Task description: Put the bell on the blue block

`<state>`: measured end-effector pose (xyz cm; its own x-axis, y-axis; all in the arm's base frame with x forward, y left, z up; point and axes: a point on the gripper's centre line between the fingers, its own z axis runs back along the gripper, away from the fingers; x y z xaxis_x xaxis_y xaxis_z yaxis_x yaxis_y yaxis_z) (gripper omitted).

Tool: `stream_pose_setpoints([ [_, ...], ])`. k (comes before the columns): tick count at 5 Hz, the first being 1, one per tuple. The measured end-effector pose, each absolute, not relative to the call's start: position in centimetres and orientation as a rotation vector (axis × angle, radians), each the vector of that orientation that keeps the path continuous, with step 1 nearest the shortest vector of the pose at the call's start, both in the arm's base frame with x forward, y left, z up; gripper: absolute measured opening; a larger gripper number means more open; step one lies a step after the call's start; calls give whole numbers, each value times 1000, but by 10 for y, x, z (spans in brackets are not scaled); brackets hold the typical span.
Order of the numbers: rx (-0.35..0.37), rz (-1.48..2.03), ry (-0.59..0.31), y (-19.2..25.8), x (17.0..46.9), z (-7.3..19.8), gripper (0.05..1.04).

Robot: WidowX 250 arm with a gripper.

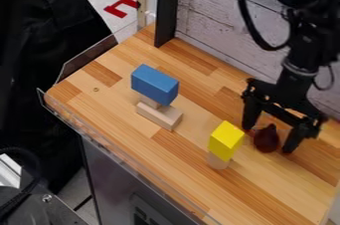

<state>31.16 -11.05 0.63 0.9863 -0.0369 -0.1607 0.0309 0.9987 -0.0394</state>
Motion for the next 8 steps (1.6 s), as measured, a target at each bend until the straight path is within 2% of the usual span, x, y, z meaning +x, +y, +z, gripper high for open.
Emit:
stream_pose_setpoints([
  [1,-53,-7,196,-104,309,-5,961],
  [2,-70,17,196,-101,309,-9,684],
  [3,-75,3,199,-102,308,-8,548],
  [5,-66,-18,214,-103,306,-2,548],
  [6,-79,5,81,-91,316,52,548],
  [7,-84,98,15,-55,318,94,548],
  [8,-98,224,-6,-15,310,112,548],
])
